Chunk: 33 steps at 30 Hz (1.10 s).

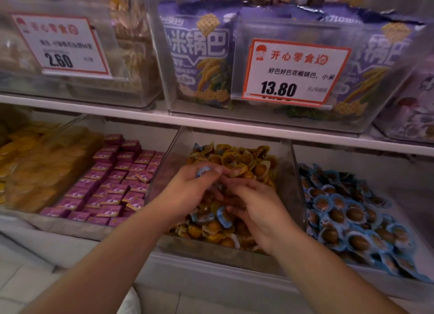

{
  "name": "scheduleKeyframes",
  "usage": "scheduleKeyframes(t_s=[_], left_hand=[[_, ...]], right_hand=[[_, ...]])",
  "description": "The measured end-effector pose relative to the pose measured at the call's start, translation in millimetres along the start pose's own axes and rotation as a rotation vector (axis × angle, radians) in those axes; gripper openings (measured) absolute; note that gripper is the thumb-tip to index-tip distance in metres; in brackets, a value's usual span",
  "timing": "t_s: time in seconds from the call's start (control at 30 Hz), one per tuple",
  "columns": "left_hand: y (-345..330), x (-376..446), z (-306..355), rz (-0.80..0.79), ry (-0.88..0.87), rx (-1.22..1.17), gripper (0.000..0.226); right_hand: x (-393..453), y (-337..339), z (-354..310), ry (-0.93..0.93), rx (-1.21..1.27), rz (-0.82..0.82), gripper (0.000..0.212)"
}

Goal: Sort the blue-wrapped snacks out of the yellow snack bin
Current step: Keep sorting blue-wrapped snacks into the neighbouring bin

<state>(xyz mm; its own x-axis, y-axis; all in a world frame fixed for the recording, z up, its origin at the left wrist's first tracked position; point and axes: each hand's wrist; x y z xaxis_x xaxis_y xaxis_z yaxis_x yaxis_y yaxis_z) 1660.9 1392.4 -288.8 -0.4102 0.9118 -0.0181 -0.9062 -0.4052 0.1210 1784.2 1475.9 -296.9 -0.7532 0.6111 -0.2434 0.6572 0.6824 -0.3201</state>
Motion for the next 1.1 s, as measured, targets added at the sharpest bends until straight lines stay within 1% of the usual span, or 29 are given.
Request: scheduleKeyframes(t_s=[0.03, 0.07, 0.1, 0.13, 0.17, 0.2, 0.23, 0.27, 0.3, 0.33, 0.37, 0.4, 0.47, 0.53, 0.6, 0.67, 0.73, 0.83, 0.9, 0.93, 1.0, 1.03, 1.1], left_hand=[[2, 1, -1, 0.030, -0.039, 0.084, 0.025], [6, 1, -3, 0.052, -0.063, 0.156, 0.028], [10, 1, -6, 0.069, -0.077, 0.206, 0.031], [14, 2, -8, 0.080, -0.086, 0.268, 0.033], [17, 1, -12, 0.073, -0.100, 0.360, 0.032], [20, -1, -14, 0.039, -0.116, 0.489, 0.026], [21, -4, -15, -0.028, -0.122, 0.629, 0.019], [20, -9, -15, -0.106, -0.113, 0.779, 0.026], [19, -12, -16, -0.168, -0.094, 0.920, 0.041], [19, -14, -16, -0.209, -0.057, 1.026, 0.053], [19, -15, -15, -0.230, -0.017, 1.094, 0.058], [21, -16, -14, -0.253, 0.020, 1.129, 0.059], [24, -16, -11, -0.300, 0.051, 1.128, 0.051], [25, -17, -9, -0.334, 0.053, 1.086, 0.041], [26, -18, -9, -0.340, 0.046, 1.002, 0.035], [27, -19, -11, -0.299, 0.025, 0.904, 0.027], [29, -18, -14, -0.229, 0.003, 0.777, 0.020], [26, -17, -15, -0.162, -0.006, 0.574, 0.019], [21, -14, -14, -0.085, -0.031, 0.490, 0.020], [19, -11, -13, -0.020, -0.042, 0.440, 0.021], [13, -5, -11, 0.112, -0.058, 0.248, 0.021], [9, -3, -9, 0.153, -0.059, 0.110, 0.021], [-3, 0, -4, 0.174, -0.047, -0.165, 0.021]], right_hand=[[3, 5, 1, 0.047, -0.143, 0.076, 0.017], [5, 11, 1, 0.101, -0.341, 0.141, 0.015], [5, 15, 1, 0.150, -0.549, 0.158, 0.014], [4, 18, 0, 0.182, -0.733, 0.112, 0.012], [1, 18, 1, 0.186, -0.895, 0.028, 0.010], [-1, 17, 4, 0.169, -1.045, -0.060, 0.012], [-4, 17, 6, 0.139, -1.181, -0.136, 0.017], [-7, 17, 7, 0.103, -1.271, -0.194, 0.023], [-9, 17, 6, 0.065, -1.311, -0.229, 0.028], [-9, 19, 3, 0.031, -1.328, -0.242, 0.030], [-9, 20, 0, 0.002, -1.334, -0.245, 0.035], [-9, 22, -2, -0.022, -1.341, -0.242, 0.037], [-9, 24, -1, -0.034, -1.418, -0.220, 0.042], [-8, 26, 3, -0.061, -1.553, -0.195, 0.057], [-7, 25, 5, -0.125, -1.623, -0.183, 0.069], [-3, 24, 5, -0.179, -1.615, -0.181, 0.072], [-2, 22, 6, -0.190, -1.585, -0.168, 0.066], [-4, 21, 8, -0.109, -1.548, -0.149, 0.052], [-7, 22, 5, 0.001, -1.438, -0.144, 0.034], [-9, 22, 3, 0.050, -1.301, -0.132, 0.024], [-13, 22, -4, 0.067, -0.877, -0.097, 0.013], [-15, 22, -8, 0.041, -0.620, -0.091, 0.013], [-19, 20, -14, -0.041, -0.148, -0.086, 0.016]])
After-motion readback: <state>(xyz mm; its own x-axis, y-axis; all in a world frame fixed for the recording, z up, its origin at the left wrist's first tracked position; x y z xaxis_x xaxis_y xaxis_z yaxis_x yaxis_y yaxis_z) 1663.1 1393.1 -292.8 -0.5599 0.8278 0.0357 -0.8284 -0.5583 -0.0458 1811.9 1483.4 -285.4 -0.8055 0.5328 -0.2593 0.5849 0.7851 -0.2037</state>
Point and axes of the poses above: each hand's wrist, its own x-axis towards the middle knuckle, its own y-axis out of the back of the hand, z = x × y, and after that the axes turned 8 degrees about -z, right-handed
